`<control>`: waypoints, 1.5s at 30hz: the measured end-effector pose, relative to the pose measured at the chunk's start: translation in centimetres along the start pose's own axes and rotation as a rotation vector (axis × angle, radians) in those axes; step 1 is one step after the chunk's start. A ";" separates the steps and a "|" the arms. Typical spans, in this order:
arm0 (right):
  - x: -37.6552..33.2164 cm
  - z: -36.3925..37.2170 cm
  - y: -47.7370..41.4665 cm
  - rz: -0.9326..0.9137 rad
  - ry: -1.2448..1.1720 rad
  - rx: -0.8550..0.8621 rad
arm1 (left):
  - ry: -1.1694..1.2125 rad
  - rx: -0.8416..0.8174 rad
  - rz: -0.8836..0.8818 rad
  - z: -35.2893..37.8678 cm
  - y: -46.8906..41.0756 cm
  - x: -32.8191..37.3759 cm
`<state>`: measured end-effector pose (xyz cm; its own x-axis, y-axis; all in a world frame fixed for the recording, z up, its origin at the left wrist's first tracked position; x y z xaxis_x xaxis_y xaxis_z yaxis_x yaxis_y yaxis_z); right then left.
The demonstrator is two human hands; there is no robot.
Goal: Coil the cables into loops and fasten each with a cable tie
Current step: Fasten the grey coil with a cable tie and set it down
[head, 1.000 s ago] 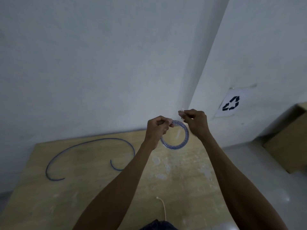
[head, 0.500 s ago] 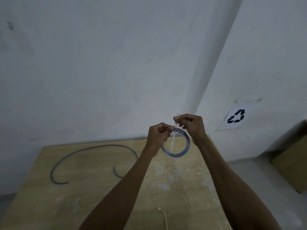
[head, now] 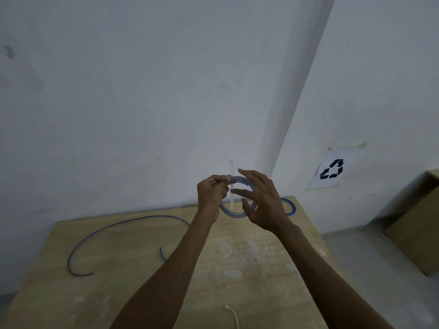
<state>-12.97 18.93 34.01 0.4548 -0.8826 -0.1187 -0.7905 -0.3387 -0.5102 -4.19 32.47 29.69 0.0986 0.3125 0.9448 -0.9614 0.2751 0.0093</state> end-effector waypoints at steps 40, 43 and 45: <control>1.6 -1.9 -1.6 0.602 -0.744 0.349 | -0.109 -0.210 0.109 3.2 1.1 1.4; 1.7 -1.6 -1.4 0.614 -0.787 0.362 | -0.115 -0.203 0.118 3.3 1.1 1.3; 1.8 -1.5 -1.4 0.619 -0.827 0.381 | -0.107 -0.205 0.120 3.4 1.1 1.3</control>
<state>-11.69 17.31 35.76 0.2701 -0.3263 -0.9058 -0.8629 0.3353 -0.3781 -5.94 30.09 32.00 -0.0513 0.2591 0.9645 -0.8911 0.4241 -0.1613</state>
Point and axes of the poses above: each hand's wrist, its own y-axis away from the middle knuckle, its own z-axis out of the palm, x = y × z, the point moved 6 cm from there along -y, towards the middle knuckle, and after that the axes turned 11 degrees about -x, right-handed, at the moved point
